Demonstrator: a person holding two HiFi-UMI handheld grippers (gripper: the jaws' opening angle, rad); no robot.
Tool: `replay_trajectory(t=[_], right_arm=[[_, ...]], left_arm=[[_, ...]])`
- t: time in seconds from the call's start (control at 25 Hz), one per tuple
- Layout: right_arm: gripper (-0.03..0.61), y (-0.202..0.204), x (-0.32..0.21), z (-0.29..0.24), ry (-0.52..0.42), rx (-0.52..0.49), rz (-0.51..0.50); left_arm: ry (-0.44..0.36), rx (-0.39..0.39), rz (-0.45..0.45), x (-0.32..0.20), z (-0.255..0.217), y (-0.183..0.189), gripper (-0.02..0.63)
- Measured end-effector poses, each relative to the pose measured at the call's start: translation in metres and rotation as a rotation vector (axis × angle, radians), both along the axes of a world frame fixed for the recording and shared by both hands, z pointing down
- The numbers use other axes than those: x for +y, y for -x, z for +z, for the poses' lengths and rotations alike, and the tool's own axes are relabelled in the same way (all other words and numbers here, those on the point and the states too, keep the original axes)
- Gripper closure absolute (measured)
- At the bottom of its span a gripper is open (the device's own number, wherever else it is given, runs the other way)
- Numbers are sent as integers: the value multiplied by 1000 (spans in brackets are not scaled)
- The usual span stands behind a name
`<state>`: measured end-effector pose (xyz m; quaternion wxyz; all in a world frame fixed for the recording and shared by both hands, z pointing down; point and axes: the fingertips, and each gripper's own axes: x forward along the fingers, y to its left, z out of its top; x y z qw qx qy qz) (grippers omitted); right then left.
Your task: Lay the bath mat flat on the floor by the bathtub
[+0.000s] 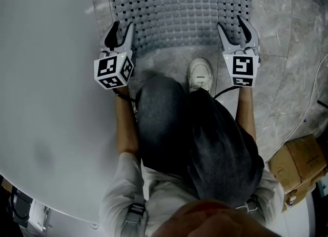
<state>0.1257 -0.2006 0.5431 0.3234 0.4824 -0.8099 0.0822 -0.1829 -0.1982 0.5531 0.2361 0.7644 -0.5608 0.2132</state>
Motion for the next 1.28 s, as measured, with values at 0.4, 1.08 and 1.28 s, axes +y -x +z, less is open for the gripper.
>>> replay_trajectory(t=[0.4,1.08,1.28], right_arm=[[313,6,4,-1,-5,1,-12],[423,22,6,-36,-121,-47,-57],[479,33,5,-60,-177,-92,-89]], left_arm=[[-75,2,18,-3,-26,-2,402],[-216,-61,202,3,-69,-42,504],[-252,-45,208,3,-83,-46,528]])
